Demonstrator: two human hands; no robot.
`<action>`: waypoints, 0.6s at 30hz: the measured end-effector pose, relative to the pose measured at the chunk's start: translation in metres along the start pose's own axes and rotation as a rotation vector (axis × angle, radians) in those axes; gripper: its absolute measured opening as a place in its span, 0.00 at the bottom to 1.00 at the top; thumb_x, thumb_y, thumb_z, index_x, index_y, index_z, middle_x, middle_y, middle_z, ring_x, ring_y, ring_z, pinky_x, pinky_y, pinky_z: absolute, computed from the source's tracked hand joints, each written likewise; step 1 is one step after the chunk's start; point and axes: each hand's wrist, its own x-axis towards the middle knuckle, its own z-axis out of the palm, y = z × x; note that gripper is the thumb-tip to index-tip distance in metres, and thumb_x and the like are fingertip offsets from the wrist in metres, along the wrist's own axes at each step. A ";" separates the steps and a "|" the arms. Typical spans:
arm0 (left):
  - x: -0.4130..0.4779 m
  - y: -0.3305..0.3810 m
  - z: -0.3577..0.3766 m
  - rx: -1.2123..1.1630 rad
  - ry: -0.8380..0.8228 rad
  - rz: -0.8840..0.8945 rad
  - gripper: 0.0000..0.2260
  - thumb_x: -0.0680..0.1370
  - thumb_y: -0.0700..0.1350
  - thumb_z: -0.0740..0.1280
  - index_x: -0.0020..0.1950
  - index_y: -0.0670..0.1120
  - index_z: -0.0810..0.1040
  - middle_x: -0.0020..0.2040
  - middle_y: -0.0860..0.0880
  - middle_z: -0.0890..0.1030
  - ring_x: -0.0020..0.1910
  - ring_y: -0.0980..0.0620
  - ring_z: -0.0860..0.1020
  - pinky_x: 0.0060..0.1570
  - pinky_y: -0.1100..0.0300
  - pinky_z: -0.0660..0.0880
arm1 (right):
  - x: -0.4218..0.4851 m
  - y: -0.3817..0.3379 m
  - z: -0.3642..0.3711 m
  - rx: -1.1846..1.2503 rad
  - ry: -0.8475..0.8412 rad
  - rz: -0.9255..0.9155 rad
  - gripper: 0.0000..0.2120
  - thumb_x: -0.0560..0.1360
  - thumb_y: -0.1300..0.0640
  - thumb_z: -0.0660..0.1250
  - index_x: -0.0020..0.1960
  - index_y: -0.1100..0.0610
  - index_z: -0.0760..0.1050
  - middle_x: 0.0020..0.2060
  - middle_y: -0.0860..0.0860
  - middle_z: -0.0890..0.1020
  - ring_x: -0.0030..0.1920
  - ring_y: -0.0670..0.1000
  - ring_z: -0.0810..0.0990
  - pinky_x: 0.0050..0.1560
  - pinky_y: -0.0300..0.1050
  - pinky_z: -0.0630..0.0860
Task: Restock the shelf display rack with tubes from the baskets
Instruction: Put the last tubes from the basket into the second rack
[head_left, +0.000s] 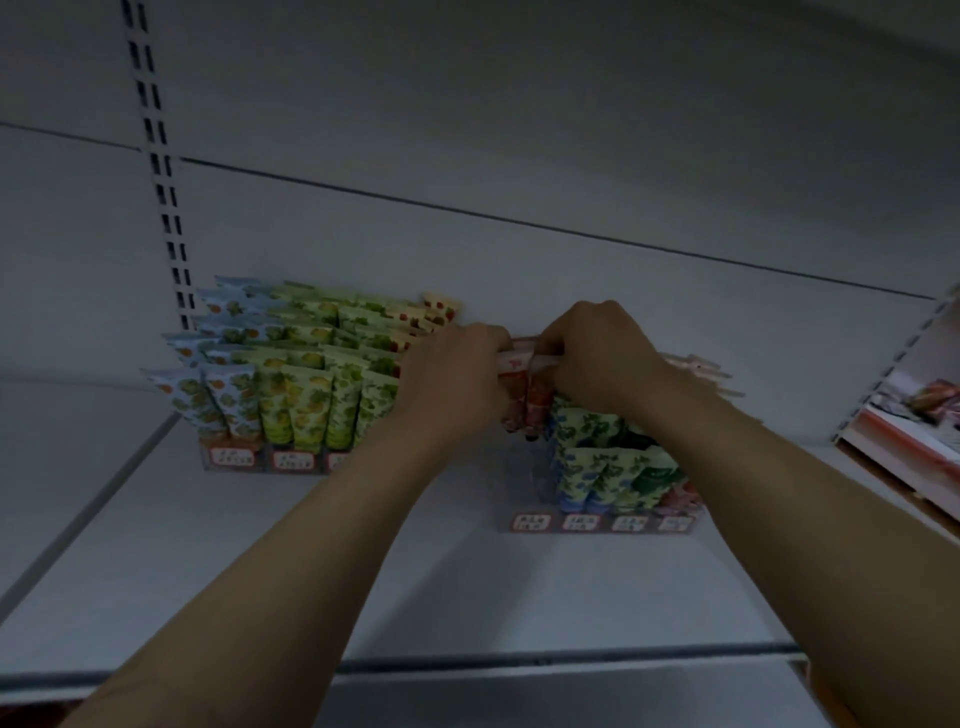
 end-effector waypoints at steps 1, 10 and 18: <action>0.002 0.001 0.002 0.005 0.003 0.010 0.04 0.71 0.44 0.70 0.44 0.50 0.78 0.39 0.47 0.80 0.41 0.45 0.78 0.31 0.59 0.62 | -0.001 0.002 0.000 0.022 -0.005 -0.006 0.09 0.75 0.57 0.66 0.48 0.58 0.84 0.42 0.57 0.84 0.42 0.54 0.79 0.44 0.44 0.76; 0.012 0.008 0.012 -0.024 -0.060 0.010 0.08 0.70 0.43 0.72 0.34 0.48 0.75 0.27 0.52 0.69 0.31 0.47 0.74 0.28 0.59 0.64 | -0.001 0.017 0.005 0.117 -0.010 -0.035 0.12 0.70 0.62 0.67 0.30 0.54 0.70 0.27 0.50 0.72 0.28 0.47 0.69 0.28 0.38 0.63; 0.012 0.013 0.017 0.019 -0.052 -0.031 0.04 0.70 0.43 0.71 0.43 0.45 0.79 0.33 0.49 0.72 0.34 0.48 0.73 0.30 0.58 0.63 | -0.001 0.015 0.000 0.119 -0.058 -0.038 0.13 0.73 0.64 0.63 0.31 0.54 0.70 0.28 0.48 0.70 0.29 0.43 0.66 0.28 0.32 0.61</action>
